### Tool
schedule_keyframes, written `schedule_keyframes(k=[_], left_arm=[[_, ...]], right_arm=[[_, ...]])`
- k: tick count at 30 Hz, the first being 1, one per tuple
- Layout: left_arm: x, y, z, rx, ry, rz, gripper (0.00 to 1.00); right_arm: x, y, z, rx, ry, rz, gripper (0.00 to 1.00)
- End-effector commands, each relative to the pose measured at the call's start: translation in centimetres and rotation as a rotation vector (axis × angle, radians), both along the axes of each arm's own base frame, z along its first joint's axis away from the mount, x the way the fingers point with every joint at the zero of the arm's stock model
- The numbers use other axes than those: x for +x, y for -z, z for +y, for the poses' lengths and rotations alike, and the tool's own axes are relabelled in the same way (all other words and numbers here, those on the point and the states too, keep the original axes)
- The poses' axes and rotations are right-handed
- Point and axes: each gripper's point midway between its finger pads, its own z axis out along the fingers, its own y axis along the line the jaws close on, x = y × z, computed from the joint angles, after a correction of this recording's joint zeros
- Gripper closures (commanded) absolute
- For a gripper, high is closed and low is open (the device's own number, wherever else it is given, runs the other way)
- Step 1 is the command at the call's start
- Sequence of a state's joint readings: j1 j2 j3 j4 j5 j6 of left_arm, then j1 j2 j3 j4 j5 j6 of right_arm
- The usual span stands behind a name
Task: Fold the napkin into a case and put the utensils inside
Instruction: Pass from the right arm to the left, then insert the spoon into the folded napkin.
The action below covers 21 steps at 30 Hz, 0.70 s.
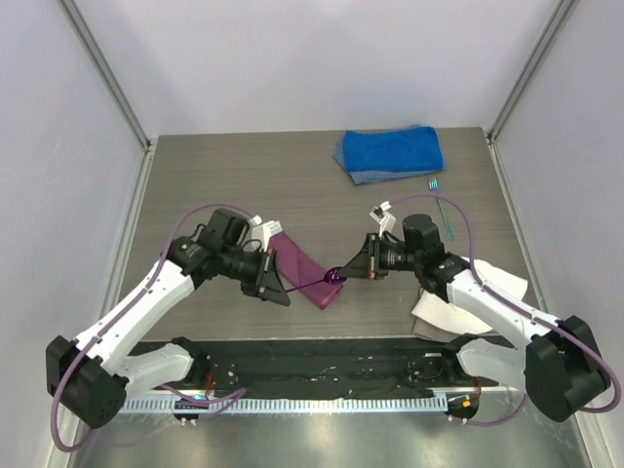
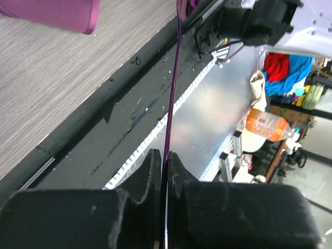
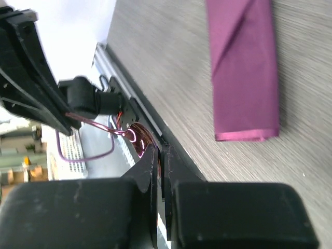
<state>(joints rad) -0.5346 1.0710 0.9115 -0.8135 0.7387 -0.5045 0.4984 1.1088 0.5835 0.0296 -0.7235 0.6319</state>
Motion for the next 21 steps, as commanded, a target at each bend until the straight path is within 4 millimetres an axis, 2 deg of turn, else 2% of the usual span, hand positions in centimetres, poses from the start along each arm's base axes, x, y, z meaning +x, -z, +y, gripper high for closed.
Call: schedule_keyframes(k=[1, 3, 4, 5, 6, 9, 12, 13, 14, 17, 19, 21], left_arm=[[9.8, 1.2, 2.6, 0.175, -0.378, -0.161, 1.0], [11.3, 1.4, 3.1, 0.188, -0.446, -0.167, 0.99], [12.0, 1.8, 3.6, 0.208, -0.482, -0.163, 0.92], [12.8, 2.2, 4.4, 0.238, -0.536, -0.175, 0.85], [13.6, 2.0, 4.8, 0.241, -0.586, -0.186, 0.7], [15.4, 1.9, 6.2, 0.267, -0.715, -0.236, 0.53], [16.9, 1.8, 7.0, 0.27, -0.796, -0.271, 0.52], [17.3, 2.1, 7.1, 0.268, -0.814, -0.268, 0.52], [17.5, 2.4, 7.1, 0.266, -0.826, -0.258, 0.53], [18.6, 3.2, 6.1, 0.215, -0.827, -0.214, 0.6], [19.5, 3.3, 5.6, 0.191, -0.83, -0.214, 0.71], [20.2, 4.5, 5.5, 0.207, -0.83, -0.192, 0.8]], right_arm=[[-3.8, 0.3, -0.1, 0.017, -0.022, 0.194, 0.99], [-3.7, 1.2, -0.6, -0.009, 0.04, 0.242, 0.99], [-2.9, 1.9, -1.0, -0.034, 0.131, 0.281, 0.99], [-2.8, 2.0, -1.4, -0.04, 0.172, 0.304, 0.99], [-2.7, 2.4, -1.7, -0.035, 0.239, 0.369, 0.99], [-2.2, 3.2, -2.7, -0.023, 0.372, 0.403, 0.99], [-1.6, 3.5, -4.0, -0.033, 0.481, 0.412, 0.99], [-1.6, 4.3, -4.7, -0.071, 0.529, 0.422, 0.99], [-1.5, 4.1, -4.9, -0.076, 0.537, 0.416, 0.99], [-1.0, 4.2, -5.6, -0.1, 0.583, 0.401, 0.99], [-0.9, 4.4, -5.8, -0.104, 0.606, 0.415, 0.99], [-0.6, 5.0, -6.1, -0.122, 0.644, 0.437, 0.99]])
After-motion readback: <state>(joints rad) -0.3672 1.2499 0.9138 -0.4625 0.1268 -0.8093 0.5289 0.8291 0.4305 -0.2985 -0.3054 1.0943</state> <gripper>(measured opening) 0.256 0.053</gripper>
